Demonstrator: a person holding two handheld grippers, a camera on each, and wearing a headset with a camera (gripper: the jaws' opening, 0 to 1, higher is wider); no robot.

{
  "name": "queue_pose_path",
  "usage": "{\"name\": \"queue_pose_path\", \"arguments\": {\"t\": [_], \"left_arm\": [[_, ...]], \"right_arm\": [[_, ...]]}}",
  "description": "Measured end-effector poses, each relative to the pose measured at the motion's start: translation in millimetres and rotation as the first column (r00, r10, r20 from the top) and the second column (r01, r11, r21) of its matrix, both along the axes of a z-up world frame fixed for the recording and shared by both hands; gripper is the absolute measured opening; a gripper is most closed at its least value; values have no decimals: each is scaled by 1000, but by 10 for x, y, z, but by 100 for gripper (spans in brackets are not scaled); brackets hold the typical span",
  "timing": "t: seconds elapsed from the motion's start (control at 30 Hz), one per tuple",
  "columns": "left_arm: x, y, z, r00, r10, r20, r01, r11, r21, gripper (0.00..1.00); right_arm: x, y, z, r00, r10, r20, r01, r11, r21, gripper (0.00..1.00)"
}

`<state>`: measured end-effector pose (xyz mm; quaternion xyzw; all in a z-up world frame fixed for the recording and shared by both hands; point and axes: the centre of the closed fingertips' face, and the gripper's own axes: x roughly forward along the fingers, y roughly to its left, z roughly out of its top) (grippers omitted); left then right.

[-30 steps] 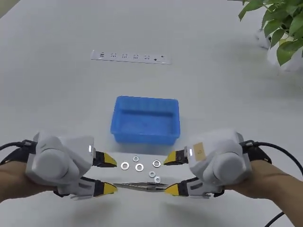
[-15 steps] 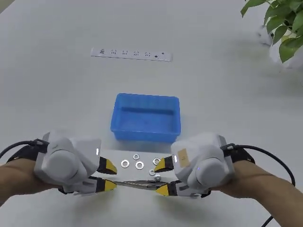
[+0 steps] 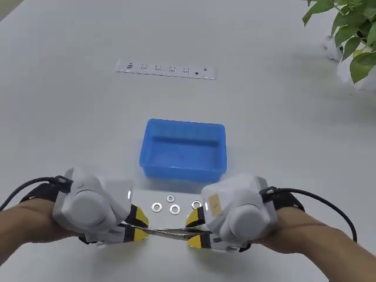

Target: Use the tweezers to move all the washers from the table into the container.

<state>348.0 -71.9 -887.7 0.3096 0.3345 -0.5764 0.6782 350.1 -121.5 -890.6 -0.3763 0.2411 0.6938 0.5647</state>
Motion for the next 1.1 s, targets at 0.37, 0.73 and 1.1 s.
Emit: {"name": "queue_pose_path", "arguments": {"t": [0.37,0.73,1.1], "left_arm": [[-9,-11,-5,1000,-29,9,29,1000,-3,6],[-14,-11,134,999,-26,29,27,1000,-12,5],[-24,-78,390,998,-36,51,38,998,-42,5]], "right_arm": [[-17,-1,-3,999,-20,-30,20,1000,-6,13],[-16,2,-4,999,-24,-31,23,1000,-18,13],[-17,-15,-3,999,-30,-23,30,999,-26,13]]}}
